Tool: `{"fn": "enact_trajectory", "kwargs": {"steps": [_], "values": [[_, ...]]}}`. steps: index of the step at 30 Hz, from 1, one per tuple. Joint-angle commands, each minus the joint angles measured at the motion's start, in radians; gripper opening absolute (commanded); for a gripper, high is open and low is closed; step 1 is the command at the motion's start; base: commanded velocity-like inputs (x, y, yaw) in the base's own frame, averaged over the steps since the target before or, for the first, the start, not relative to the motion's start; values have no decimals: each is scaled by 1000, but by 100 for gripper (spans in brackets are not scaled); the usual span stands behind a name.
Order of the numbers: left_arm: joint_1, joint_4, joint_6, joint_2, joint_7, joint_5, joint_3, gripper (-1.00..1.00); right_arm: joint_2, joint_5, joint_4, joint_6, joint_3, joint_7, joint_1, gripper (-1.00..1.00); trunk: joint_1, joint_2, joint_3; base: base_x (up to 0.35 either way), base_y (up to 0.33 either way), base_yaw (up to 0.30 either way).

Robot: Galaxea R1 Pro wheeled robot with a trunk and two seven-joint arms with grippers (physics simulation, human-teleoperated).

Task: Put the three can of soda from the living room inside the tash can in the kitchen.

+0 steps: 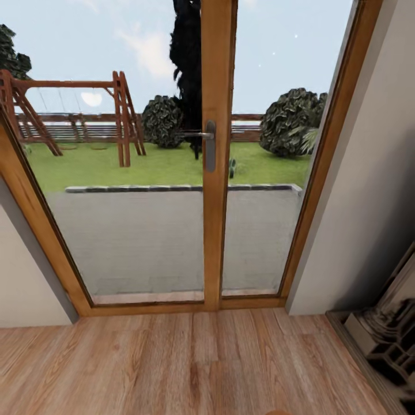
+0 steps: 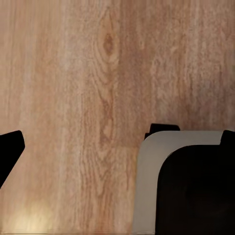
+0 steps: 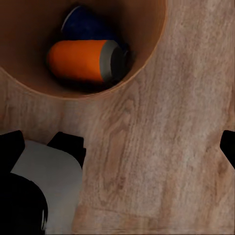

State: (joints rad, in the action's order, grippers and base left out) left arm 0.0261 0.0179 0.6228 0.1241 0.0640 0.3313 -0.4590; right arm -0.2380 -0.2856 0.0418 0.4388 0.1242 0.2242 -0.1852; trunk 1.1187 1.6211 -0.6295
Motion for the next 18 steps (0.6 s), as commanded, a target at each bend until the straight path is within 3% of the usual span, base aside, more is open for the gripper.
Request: {"fn": "enact_trajectory", "kwargs": {"steps": [1,18], "values": [[5,0,0,1,0,0,-1,100,4,1,0,0,1,-14,9,100,-4,-7,3,0,0,0],[79,-1,-1,9,-36,-27,-6,100,14,9,1,1,2,-40,90,100,-69,-126,57,0,0,0]]}}
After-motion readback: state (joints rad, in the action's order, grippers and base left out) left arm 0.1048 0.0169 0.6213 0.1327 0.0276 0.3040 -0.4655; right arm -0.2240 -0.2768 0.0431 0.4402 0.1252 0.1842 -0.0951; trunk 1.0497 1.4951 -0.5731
